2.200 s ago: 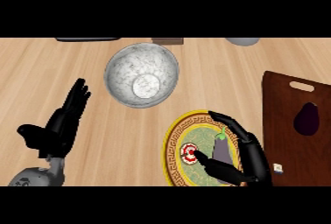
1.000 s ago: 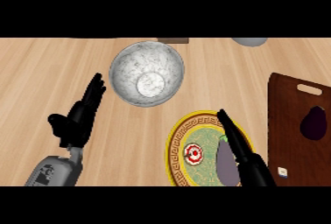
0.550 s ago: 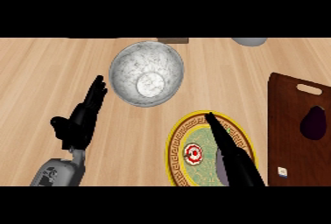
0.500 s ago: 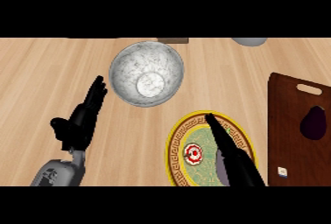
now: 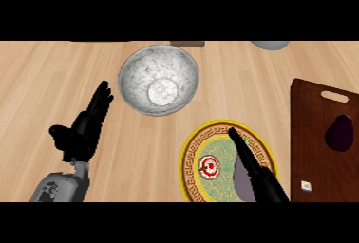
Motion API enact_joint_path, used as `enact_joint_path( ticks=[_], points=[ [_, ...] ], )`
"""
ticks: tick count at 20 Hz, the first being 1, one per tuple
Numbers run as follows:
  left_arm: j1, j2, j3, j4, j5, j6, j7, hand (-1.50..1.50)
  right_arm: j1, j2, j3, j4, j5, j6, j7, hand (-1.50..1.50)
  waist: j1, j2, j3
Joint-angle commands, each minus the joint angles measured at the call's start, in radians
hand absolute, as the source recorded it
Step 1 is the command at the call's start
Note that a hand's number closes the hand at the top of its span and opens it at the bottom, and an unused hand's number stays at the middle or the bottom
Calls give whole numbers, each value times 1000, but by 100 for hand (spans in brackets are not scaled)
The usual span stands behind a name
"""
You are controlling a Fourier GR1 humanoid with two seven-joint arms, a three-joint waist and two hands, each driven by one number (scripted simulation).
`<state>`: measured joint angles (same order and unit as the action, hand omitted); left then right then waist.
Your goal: Pick the cupcake from the plate and place it in the bowl
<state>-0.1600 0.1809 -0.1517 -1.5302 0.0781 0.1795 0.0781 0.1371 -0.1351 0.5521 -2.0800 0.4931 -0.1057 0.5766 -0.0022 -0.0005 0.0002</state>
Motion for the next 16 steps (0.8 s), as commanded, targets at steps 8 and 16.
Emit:
enact_joint_path(
  ticks=[8,16],
  points=[
    [2,-56,36,42,-40,-41,-31,0,66,47,7,55,-67,-35,-96,-150,-1,0,0],
    [-33,-47,67,14,-71,-57,17,0,38,99,-18,267,-99,-93,-250,-150,1,1,0]
  ],
)
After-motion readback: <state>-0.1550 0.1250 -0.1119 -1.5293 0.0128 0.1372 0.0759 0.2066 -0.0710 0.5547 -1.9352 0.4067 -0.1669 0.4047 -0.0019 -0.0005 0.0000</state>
